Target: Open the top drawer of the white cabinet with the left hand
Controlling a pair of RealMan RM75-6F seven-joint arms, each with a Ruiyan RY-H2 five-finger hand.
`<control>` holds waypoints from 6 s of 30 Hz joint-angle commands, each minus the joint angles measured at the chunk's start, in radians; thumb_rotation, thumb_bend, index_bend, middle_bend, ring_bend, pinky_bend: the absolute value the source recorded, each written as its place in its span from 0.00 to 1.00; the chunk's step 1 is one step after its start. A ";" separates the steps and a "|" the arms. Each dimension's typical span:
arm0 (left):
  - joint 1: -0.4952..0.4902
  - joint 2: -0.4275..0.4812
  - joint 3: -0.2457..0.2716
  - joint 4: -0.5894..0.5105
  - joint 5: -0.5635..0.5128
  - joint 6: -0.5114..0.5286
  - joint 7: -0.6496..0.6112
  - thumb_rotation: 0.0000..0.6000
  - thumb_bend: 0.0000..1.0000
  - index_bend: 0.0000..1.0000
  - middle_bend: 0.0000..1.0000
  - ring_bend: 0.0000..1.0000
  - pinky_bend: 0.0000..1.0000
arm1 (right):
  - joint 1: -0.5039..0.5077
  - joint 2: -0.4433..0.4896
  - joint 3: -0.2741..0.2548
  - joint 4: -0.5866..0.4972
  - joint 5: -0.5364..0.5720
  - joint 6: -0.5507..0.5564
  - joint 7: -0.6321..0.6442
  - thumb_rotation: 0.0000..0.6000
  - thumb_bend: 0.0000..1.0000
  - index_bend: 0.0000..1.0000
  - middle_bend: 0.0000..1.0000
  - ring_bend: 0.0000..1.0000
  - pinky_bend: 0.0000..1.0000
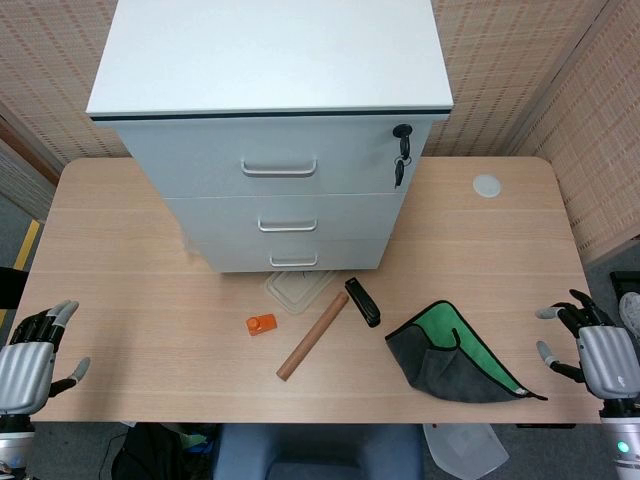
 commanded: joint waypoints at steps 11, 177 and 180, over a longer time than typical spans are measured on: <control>-0.017 -0.010 -0.013 0.027 0.067 0.039 -0.020 1.00 0.25 0.21 0.21 0.25 0.21 | -0.011 -0.001 -0.003 0.007 -0.002 0.017 0.017 1.00 0.27 0.36 0.33 0.23 0.28; -0.875 -0.459 -0.417 0.243 0.077 0.180 0.240 1.00 0.32 0.59 1.00 1.00 1.00 | -0.009 -0.008 0.004 0.064 0.051 -0.041 0.051 1.00 0.27 0.36 0.37 0.23 0.28; -0.868 -0.456 -0.417 0.232 0.083 0.185 0.240 1.00 0.32 0.59 1.00 1.00 1.00 | -0.009 -0.007 0.005 0.061 0.051 -0.041 0.048 1.00 0.27 0.36 0.37 0.23 0.28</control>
